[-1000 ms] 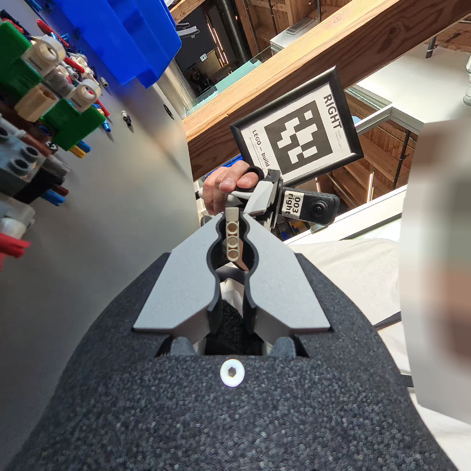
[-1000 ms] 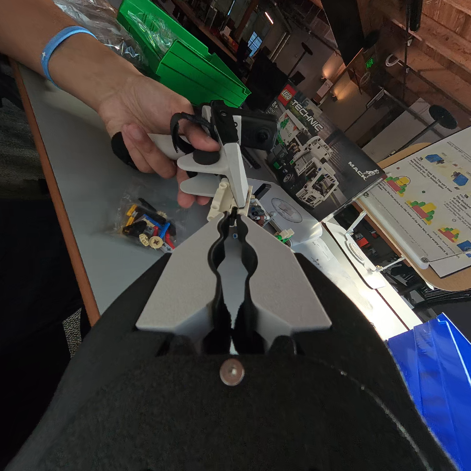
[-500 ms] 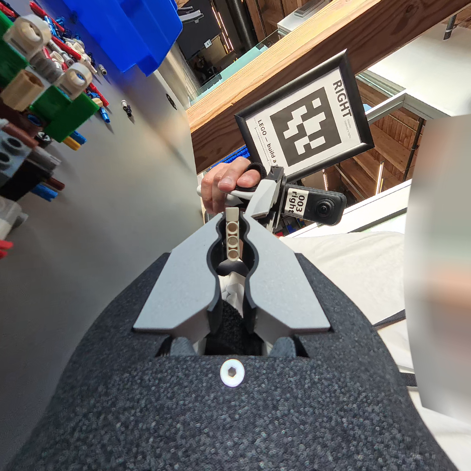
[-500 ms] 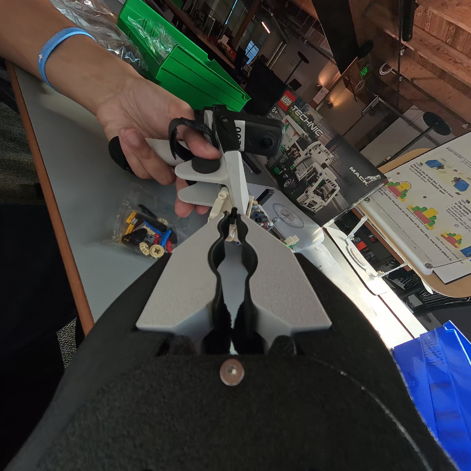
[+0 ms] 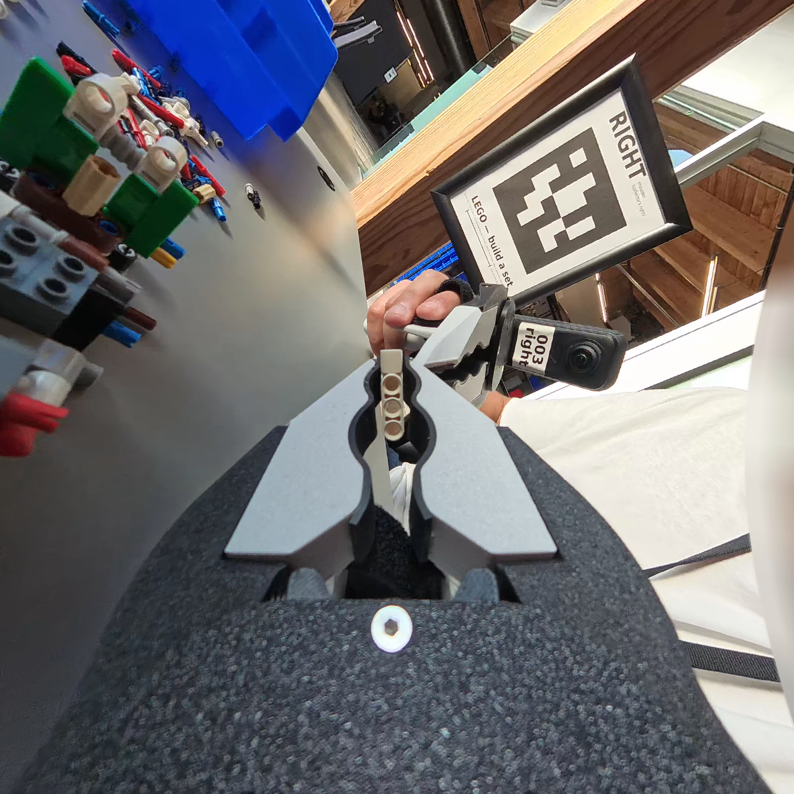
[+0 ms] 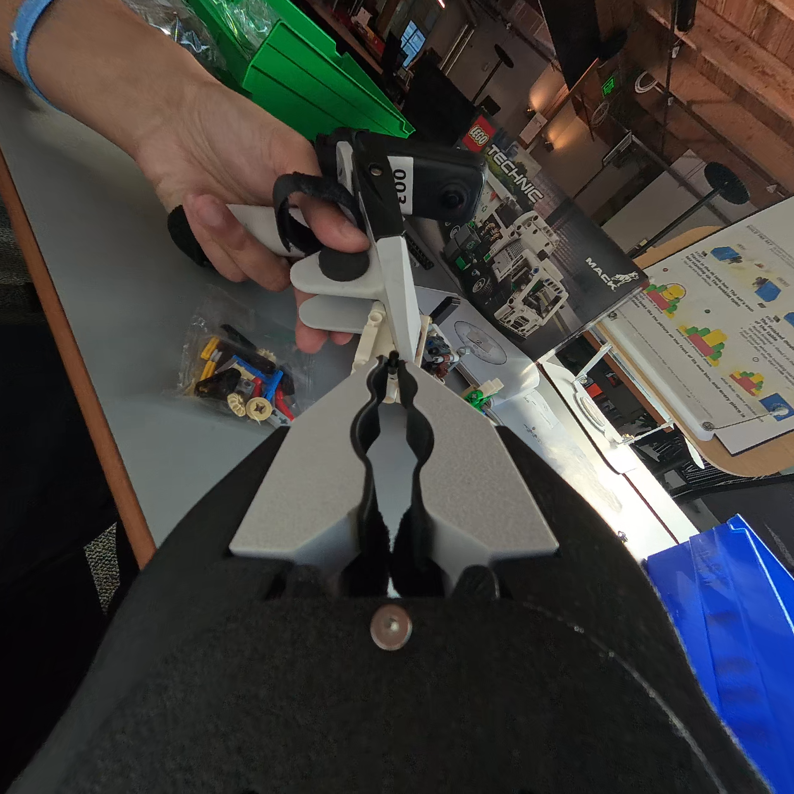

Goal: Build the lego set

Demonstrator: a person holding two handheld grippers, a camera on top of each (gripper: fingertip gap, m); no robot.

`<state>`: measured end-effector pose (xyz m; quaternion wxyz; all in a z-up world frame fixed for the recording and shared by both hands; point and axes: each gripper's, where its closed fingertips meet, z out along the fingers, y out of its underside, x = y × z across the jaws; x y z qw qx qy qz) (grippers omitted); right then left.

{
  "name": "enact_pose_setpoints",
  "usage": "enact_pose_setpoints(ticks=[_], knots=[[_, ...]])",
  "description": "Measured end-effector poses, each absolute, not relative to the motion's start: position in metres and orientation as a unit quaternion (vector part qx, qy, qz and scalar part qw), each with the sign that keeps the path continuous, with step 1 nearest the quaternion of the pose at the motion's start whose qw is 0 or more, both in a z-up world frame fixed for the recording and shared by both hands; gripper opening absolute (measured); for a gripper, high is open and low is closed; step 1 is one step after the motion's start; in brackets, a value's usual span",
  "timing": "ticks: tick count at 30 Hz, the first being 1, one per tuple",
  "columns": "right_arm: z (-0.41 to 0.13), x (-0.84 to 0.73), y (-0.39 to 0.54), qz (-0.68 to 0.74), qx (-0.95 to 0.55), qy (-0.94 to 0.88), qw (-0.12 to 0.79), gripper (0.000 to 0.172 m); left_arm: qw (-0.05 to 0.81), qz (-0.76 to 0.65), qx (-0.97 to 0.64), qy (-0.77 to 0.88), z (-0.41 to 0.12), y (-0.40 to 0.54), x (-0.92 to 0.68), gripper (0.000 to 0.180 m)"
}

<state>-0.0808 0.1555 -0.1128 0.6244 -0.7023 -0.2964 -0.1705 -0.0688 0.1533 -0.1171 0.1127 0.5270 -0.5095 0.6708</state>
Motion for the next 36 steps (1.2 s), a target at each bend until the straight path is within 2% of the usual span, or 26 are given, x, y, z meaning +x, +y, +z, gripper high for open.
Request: enact_pose_setpoints(ticks=[11,36], knots=[[-0.123,-0.076,0.157,-0.193,-0.716,-0.288,0.605,0.003,0.071,0.643,0.542,-0.537,-0.127,0.157,-0.066,0.005],[-0.122,-0.083,0.159,-0.164,-0.694,-0.307,0.63,0.002,0.098,0.639,0.55,-0.529,-0.131,0.156,-0.068,0.005]])
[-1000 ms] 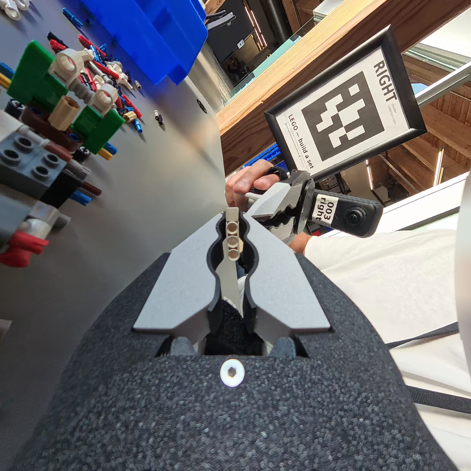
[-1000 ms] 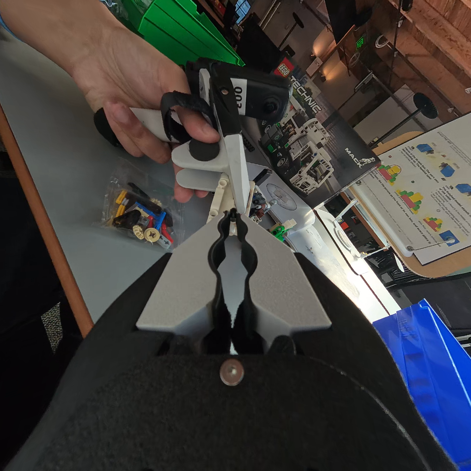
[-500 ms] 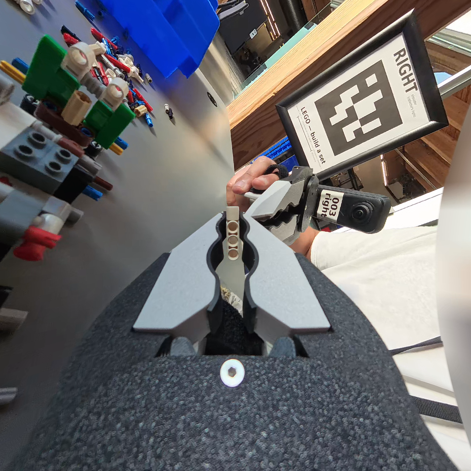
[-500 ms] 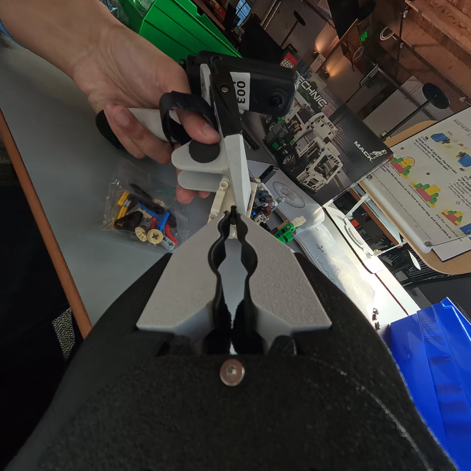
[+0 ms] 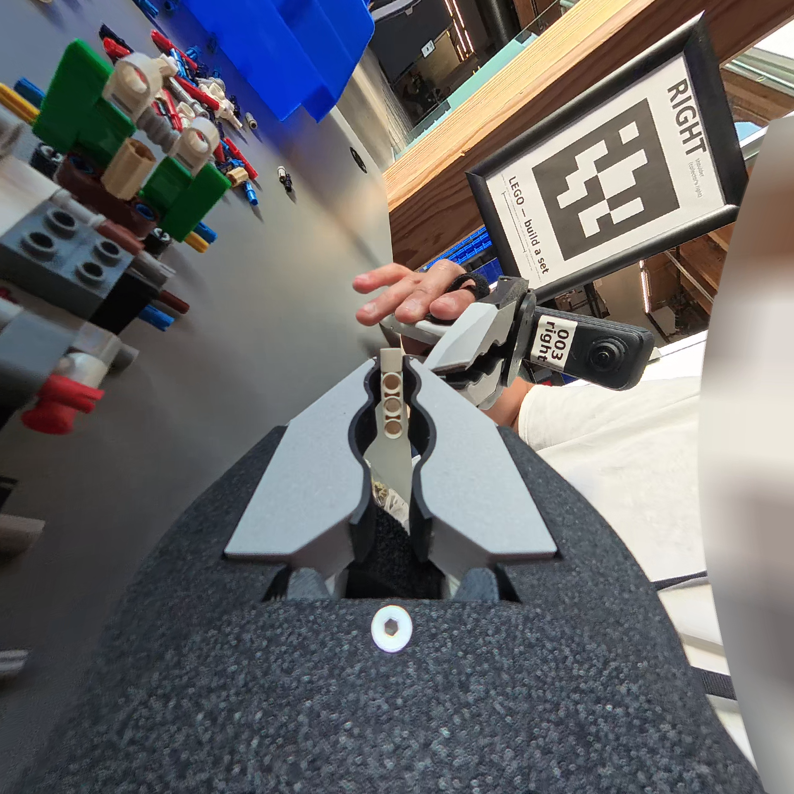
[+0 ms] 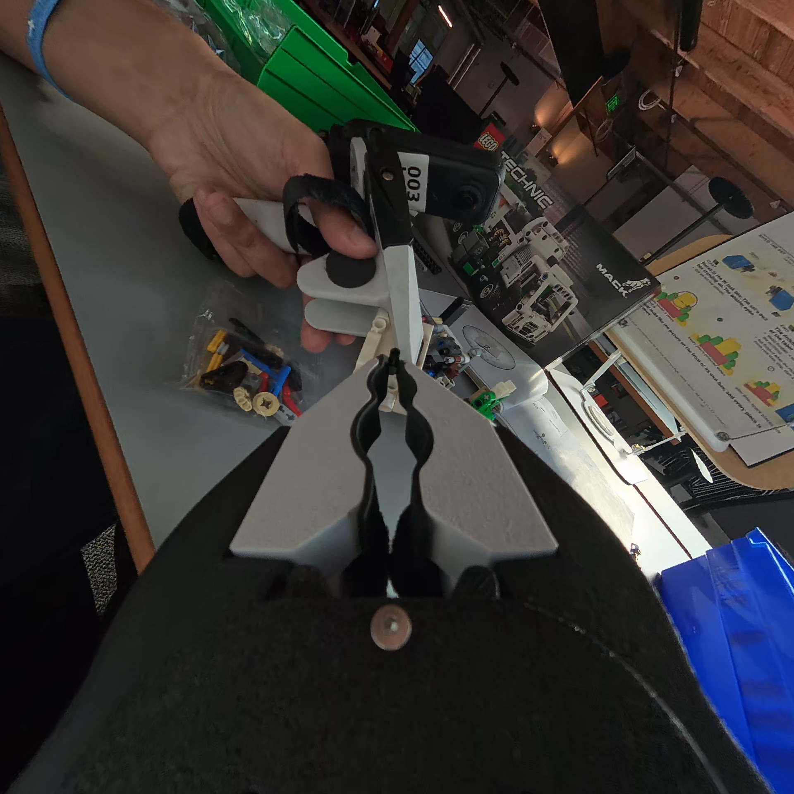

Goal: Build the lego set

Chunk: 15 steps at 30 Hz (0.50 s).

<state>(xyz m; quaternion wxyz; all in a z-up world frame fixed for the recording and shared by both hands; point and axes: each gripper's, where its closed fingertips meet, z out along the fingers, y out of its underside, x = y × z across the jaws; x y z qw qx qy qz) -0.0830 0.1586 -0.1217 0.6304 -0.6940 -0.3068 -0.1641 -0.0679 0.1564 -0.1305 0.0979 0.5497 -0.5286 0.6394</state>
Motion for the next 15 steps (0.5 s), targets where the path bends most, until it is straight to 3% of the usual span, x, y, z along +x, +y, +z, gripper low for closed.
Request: enact_pose_setpoints(ticks=[15], knots=[[-0.1248,-0.0782,0.1582,-0.172,-0.701,-0.305,0.621,0.002,0.108,0.645,0.549,-0.521,-0.1288,0.1575,-0.0681,0.005]])
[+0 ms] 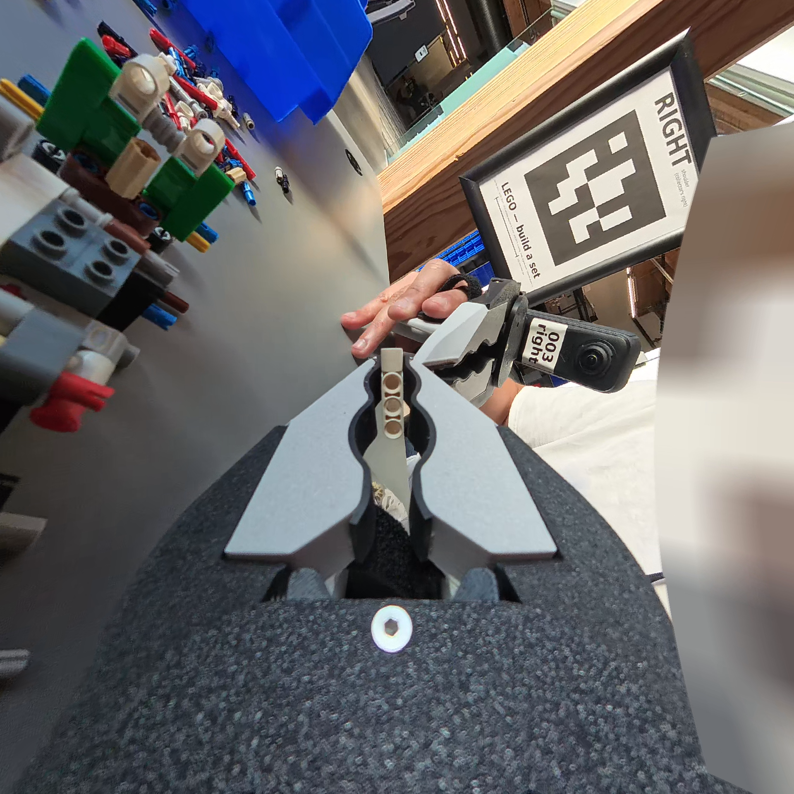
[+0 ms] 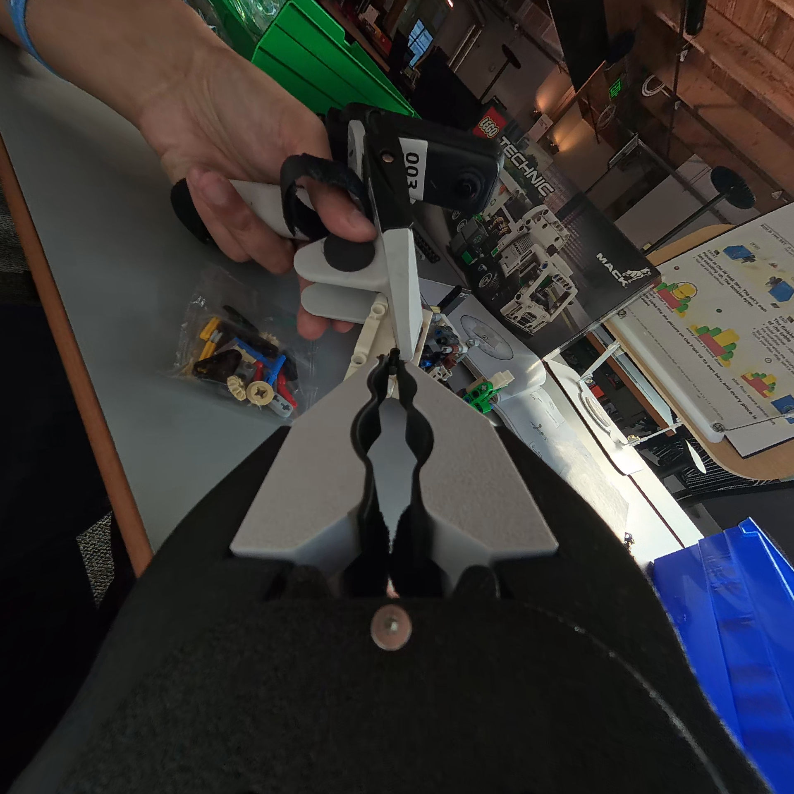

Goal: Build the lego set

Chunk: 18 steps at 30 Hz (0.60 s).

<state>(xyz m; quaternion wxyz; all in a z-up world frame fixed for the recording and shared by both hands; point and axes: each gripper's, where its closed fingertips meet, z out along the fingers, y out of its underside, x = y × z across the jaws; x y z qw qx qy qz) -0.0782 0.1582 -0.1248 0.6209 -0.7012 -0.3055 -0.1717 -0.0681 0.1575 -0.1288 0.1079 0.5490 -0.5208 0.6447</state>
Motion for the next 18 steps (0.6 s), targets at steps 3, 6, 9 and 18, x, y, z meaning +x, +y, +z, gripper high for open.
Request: enact_pose_setpoints(ticks=[3,6,9,18], knots=[[-0.1259,-0.0785,0.1583,-0.171,-0.702,-0.308,0.619,0.002,0.106,0.644,0.55,-0.522,-0.1293,0.1576,-0.0682,0.005],[-0.1252,-0.0786,0.1584,-0.167,-0.702,-0.308,0.62,0.002,0.108,0.646,0.549,-0.52,-0.1286,0.1578,-0.0683,0.005],[-0.1242,-0.078,0.1582,-0.164,-0.702,-0.305,0.622,0.002,0.114,0.651,0.547,-0.514,-0.1266,0.1587,-0.0684,0.005],[-0.1261,-0.0746,0.1604,-0.164,-0.713,-0.295,0.614,0.001,0.095,0.65,0.552,-0.513,-0.1271,0.1617,-0.066,0.005]])
